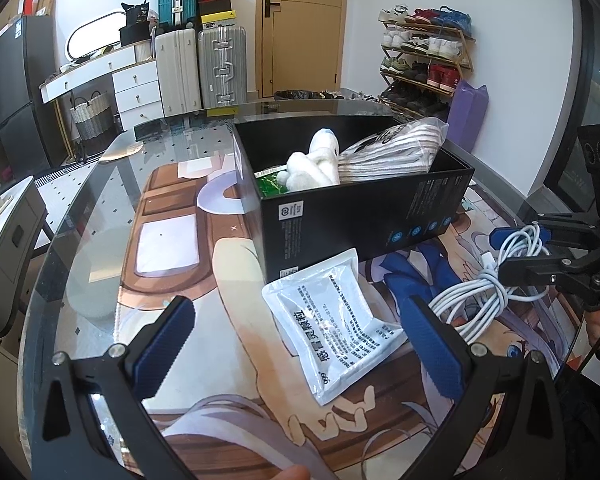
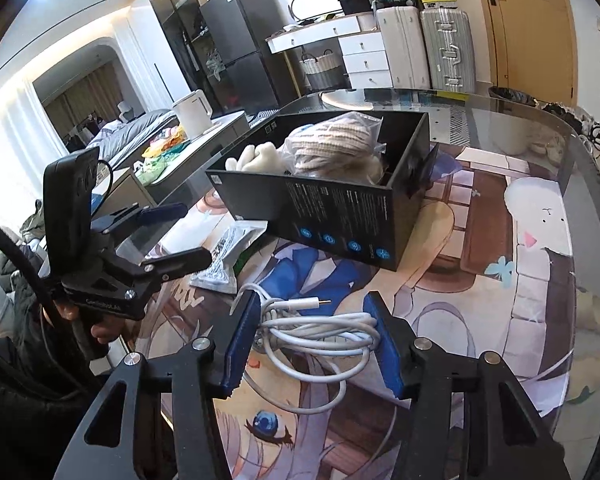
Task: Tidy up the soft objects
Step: 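Lift the white cable coil with the right tool off the mat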
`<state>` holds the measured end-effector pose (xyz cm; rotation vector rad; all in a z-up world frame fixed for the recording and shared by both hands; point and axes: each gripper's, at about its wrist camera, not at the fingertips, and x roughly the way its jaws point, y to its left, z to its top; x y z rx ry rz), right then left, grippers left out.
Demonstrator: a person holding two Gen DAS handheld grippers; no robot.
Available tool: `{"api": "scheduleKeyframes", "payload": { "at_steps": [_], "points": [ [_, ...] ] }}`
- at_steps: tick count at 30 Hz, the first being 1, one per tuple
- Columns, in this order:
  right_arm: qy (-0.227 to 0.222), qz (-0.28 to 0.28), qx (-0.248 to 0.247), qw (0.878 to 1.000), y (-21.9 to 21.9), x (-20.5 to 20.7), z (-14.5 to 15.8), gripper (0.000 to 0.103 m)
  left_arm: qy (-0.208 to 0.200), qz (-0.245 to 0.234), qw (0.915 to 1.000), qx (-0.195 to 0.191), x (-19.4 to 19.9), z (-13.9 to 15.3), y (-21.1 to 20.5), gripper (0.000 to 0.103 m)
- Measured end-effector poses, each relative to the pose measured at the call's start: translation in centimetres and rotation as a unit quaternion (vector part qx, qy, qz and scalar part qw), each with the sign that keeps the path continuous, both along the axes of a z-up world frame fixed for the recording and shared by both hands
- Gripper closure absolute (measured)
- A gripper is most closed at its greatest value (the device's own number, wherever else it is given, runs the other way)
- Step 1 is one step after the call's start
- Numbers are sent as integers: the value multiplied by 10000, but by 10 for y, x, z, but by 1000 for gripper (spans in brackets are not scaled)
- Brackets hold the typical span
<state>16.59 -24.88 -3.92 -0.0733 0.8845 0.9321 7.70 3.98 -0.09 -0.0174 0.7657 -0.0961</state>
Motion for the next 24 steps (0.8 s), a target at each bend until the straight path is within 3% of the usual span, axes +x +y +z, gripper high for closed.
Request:
{"api": "scheduleKeyframes", "payload": {
  "at_steps": [5, 13, 21, 24],
  "points": [
    [-74, 209, -249, 9994, 0, -5, -2, 47, 2, -6, 10000, -2, 0, 0, 0, 0],
    [-283, 1003, -609, 9927, 14, -32, -11, 47, 7, -17, 10000, 7, 0, 1, -1, 0],
    [-240, 991, -625, 9928, 27, -27, -26, 39, 11, -20, 10000, 3, 0, 1, -1, 0],
    [-421, 1035, -688, 9914, 29, -31, -27, 39, 20, -27, 10000, 3, 0, 0, -2, 0]
  ]
}}
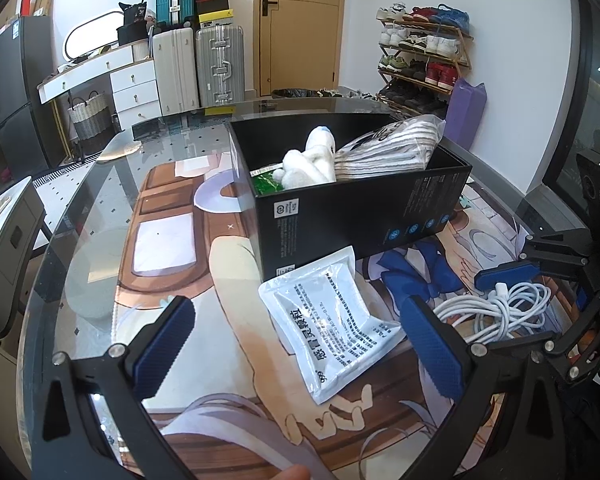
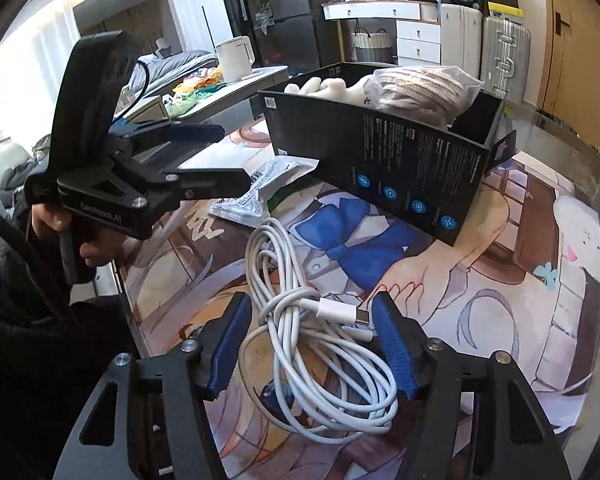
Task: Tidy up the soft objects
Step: 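Lift the white cable coil with the right tool off the mat, then grasp the white pouch with the left tool while the right tool holds the cable coil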
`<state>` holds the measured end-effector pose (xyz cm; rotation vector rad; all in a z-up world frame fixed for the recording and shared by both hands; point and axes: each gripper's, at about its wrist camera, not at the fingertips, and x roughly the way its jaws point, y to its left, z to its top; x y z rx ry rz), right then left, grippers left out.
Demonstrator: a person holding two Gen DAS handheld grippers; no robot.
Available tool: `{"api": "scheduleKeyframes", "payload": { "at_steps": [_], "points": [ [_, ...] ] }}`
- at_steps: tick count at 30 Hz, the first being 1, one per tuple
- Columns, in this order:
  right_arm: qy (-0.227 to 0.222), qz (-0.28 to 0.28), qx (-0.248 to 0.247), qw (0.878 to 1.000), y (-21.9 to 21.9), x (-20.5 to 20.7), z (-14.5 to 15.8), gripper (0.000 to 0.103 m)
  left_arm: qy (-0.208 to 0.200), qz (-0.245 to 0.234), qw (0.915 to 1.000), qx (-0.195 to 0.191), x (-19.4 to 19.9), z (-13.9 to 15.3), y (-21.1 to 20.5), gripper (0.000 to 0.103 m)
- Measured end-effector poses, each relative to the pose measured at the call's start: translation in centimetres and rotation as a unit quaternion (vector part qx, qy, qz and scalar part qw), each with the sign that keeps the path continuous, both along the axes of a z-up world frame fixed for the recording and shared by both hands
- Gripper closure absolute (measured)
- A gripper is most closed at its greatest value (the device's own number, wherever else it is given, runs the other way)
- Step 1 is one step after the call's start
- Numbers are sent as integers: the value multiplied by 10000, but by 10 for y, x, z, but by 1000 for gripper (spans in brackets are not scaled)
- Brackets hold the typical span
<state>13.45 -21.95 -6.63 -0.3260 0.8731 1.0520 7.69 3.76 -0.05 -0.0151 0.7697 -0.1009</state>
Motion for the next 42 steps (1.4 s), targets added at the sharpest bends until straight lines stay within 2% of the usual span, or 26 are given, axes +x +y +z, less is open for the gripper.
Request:
{"api": "scheduleKeyframes", "payload": {
  "at_steps": [4, 6, 10, 23, 34, 37, 42],
  "points": [
    [-335, 121, -202, 9992, 6, -9, -3, 40, 3, -11, 10000, 6, 0, 0, 0, 0],
    [-521, 170, -273, 9981, 10, -13, -4, 44, 7, -20, 10000, 11, 0, -1, -1, 0],
    [-520, 184, -196, 9983, 10, -12, -4, 50, 11, -24, 10000, 12, 0, -1, -2, 0],
    [-488, 12, 397, 9980, -12, -4, 20, 51, 76, -10, 10000, -27, 1, -4, -4, 0],
    [-470, -343, 754, 9955, -27, 2, 37, 51, 585, 290, 9979, -12, 15, -18, -12, 0],
    [-483, -377, 761, 9952, -28, 2, 37, 51, 812, 411, 9955, -250, 19, -25, -8, 0],
    [-495, -380, 769, 9951, -29, 3, 37, 51, 741, 385, 9963, -226, 13, -24, -13, 4]
  ]
}}
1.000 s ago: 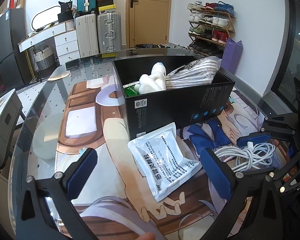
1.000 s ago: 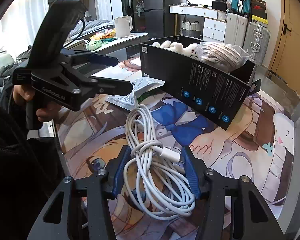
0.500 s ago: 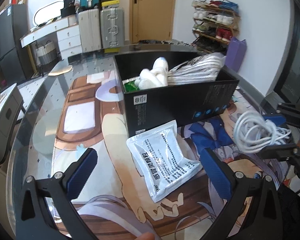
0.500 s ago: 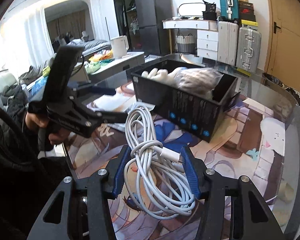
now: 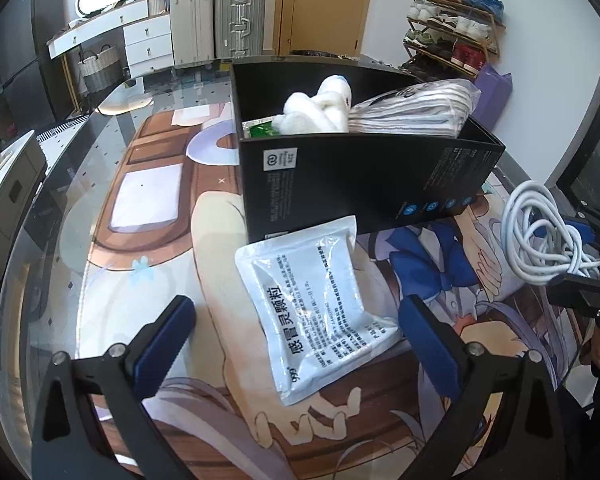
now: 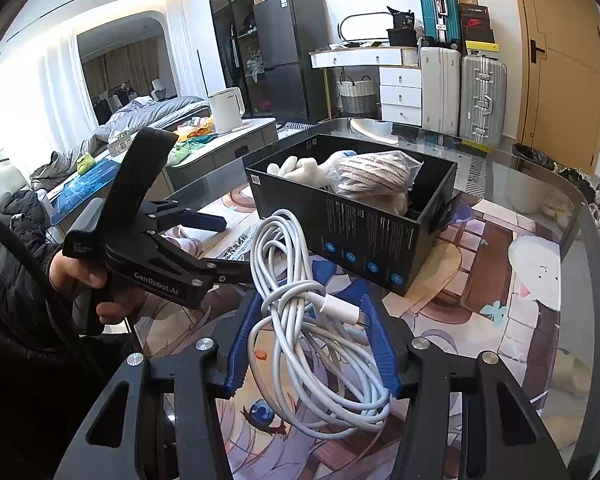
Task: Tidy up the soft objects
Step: 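Grasp the white pouch with the left tool while the right tool holds the cable coil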
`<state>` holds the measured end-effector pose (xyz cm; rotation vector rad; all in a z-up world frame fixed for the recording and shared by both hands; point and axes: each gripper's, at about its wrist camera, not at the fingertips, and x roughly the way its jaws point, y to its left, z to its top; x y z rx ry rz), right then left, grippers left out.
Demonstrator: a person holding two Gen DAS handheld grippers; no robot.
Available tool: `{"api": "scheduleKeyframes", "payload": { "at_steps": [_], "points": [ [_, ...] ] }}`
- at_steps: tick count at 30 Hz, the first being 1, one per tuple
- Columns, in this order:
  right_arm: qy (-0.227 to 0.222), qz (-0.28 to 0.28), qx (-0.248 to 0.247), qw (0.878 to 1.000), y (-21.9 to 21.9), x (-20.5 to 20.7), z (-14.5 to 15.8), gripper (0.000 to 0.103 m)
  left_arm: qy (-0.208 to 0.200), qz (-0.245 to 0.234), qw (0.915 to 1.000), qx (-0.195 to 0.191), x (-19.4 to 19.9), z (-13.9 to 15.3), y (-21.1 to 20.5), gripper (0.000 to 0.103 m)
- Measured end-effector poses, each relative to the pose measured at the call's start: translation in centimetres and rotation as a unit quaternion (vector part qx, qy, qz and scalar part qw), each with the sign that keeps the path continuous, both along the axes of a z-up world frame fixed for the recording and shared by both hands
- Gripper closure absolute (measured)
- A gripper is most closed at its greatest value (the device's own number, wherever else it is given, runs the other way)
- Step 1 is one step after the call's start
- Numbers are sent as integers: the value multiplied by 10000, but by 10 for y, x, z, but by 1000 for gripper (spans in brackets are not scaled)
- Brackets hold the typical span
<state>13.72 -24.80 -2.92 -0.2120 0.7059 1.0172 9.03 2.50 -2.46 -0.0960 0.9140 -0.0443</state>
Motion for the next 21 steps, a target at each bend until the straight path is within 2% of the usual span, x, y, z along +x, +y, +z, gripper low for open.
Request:
{"api": "scheduleKeyframes", "payload": {
  "at_steps": [3, 5, 7, 10, 16, 21],
  "points": [
    [-11, -12, 7, 10000, 0, 0, 0, 51, -90, -41, 9999, 21, -2, 2, -2, 20],
    [-22, -25, 26, 10000, -1, 0, 2, 51, -155, -65, 9998, 58, -3, 4, -1, 43],
    [-36, -35, 52, 10000, -2, -1, 4, 51, -171, -27, 9998, 81, -5, 5, 3, 58],
    [-61, -65, 128, 9999, -5, -1, 8, 51, -155, -100, 9997, -133, -6, 8, 10, 65],
    [-130, -124, 310, 9994, -10, -2, 16, 51, -322, -321, 9989, -137, -15, 18, 7, 68],
    [-183, -284, 605, 9976, -16, 1, 26, 51, -806, -523, 9951, -231, -28, 43, 6, 68]
  ]
}}
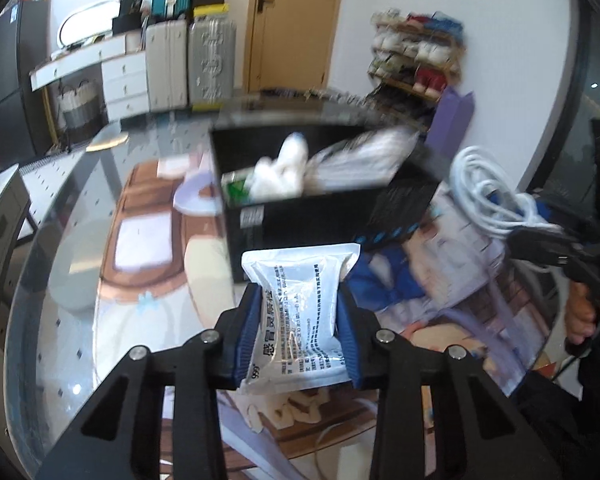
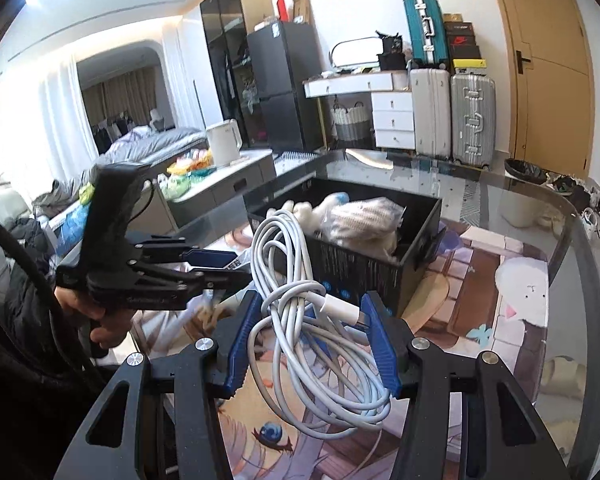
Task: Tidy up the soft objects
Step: 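Grasp the white pouch with the left tool while the right tool holds the cable coil, then carry the pouch with the left tool while the right tool brings the coil over the box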
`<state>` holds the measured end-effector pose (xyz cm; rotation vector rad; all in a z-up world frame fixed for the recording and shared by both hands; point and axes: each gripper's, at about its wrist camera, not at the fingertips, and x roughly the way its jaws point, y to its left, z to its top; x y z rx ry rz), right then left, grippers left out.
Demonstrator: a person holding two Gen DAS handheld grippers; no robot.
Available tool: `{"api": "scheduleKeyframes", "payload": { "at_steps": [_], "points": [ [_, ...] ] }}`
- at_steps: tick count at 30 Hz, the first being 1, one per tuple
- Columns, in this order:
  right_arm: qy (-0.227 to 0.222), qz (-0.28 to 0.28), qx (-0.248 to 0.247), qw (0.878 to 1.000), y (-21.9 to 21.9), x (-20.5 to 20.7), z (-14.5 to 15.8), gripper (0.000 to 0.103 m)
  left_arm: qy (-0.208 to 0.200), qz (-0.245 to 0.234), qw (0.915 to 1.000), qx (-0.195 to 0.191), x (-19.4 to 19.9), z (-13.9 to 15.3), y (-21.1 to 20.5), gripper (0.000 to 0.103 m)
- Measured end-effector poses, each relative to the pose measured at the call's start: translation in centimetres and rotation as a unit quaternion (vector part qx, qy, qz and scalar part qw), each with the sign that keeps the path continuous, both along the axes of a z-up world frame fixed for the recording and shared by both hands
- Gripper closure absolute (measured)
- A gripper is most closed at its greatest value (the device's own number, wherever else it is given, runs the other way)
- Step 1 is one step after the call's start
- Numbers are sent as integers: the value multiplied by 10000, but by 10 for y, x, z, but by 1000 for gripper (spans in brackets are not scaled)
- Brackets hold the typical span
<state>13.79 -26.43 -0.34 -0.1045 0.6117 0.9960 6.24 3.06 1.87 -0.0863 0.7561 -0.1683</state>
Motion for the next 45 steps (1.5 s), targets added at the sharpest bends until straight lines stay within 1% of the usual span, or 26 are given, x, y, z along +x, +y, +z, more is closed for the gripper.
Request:
{"api": "scheduleKeyframes", "payload": {
  "at_steps": [5, 10, 13, 16, 22, 31, 37, 40, 43, 45],
  "points": [
    [9, -324, 314, 9990, -5, 7, 12, 51, -333, 155, 9993, -13, -7, 20, 10, 68],
    [-7, -641, 489, 9967, -4, 18, 26, 51, -501, 461, 9976, -129, -3, 33, 26, 68],
    [-72, -713, 532, 9960, 3, 21, 34, 51, -588, 569, 9965, -142, 3, 40, 34, 68],
    [-90, -753, 539, 9957, 11, 27, 40, 51, -694, 594, 9957, -130, 12, 48, 33, 68],
    [15, -756, 594, 9954, 31, 49, 46, 51, -827, 569, 9949, -60, 37, 55, 31, 68],
    [179, -792, 425, 9958, 64, 84, 46, 51, -790, 530, 9955, 18, 77, 54, 33, 67],
    [364, -1021, 290, 9937, 76, 109, 37, 51, -699, 518, 9962, 66, 99, 45, 30, 67],
    [438, -1041, 263, 9932, 79, 117, 32, 51, -605, 522, 9968, 87, 108, 40, 30, 67],
    [551, -1016, 114, 9932, 84, 122, 27, 49, -460, 490, 9976, 135, 114, 33, 27, 64],
    [608, -1042, 145, 9926, 82, 122, 25, 47, -433, 469, 9979, 145, 113, 31, 26, 59]
  ]
}}
